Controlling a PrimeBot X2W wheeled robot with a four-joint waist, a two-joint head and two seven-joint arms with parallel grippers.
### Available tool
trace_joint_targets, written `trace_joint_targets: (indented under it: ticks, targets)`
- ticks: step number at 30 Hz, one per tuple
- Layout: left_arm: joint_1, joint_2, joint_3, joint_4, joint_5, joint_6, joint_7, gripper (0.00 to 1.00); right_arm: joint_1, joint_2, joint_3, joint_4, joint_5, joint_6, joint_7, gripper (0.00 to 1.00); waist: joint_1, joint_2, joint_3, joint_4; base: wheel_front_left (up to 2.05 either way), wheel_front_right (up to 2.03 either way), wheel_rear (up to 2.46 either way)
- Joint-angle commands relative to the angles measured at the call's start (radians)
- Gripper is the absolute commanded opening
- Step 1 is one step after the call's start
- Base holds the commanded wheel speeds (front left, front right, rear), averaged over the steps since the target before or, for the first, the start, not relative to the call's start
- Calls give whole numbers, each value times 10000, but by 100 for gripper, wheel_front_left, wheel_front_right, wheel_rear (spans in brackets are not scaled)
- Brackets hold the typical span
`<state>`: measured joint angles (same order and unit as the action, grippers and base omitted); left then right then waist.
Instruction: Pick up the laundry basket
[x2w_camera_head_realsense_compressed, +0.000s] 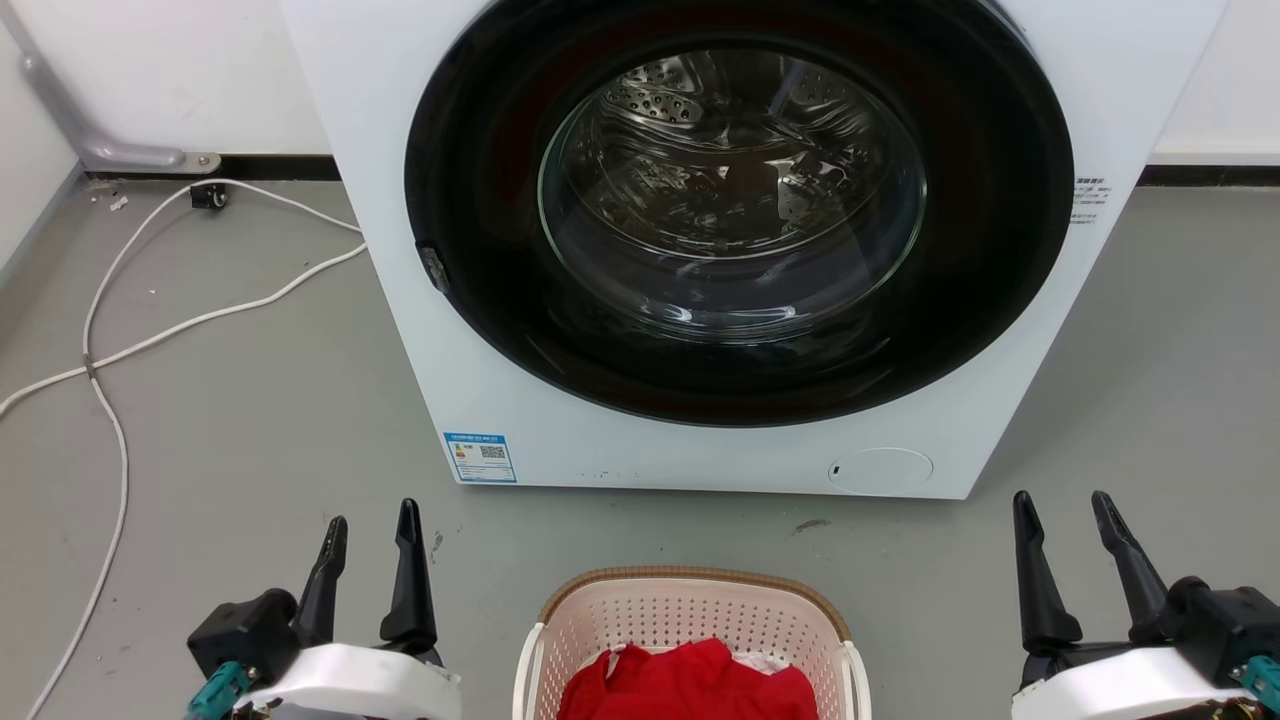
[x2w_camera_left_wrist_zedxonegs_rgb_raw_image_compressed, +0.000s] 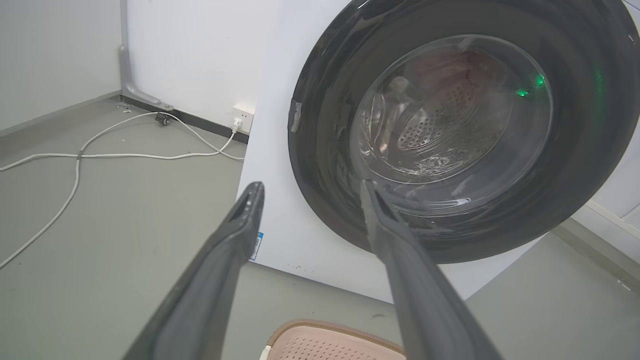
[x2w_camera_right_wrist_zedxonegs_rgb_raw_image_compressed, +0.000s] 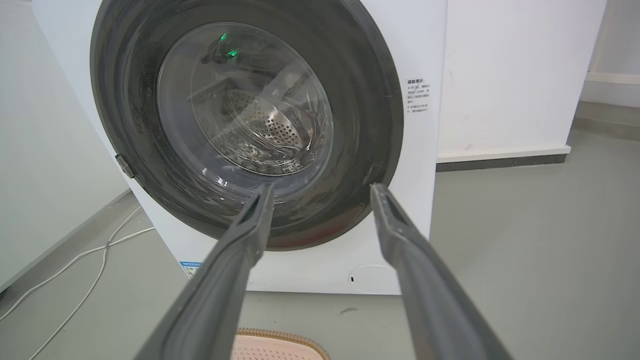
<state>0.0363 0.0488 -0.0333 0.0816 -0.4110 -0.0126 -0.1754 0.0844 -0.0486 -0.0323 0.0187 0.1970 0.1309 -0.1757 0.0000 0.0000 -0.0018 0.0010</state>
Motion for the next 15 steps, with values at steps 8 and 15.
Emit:
trace_joint_targets:
  ticks: [8,15]
  targets:
    - [127,20,-108,-70,879,101,-256,100,188,-24,16,-154,-832,-3,-240,100,0,0,-21,-13,0,0,0]
    - [197,20,-185,-110,1486,144,-406,100,307,-25,44,-136,-1361,-3,-386,100,0,0,-57,-11,0,0,0]
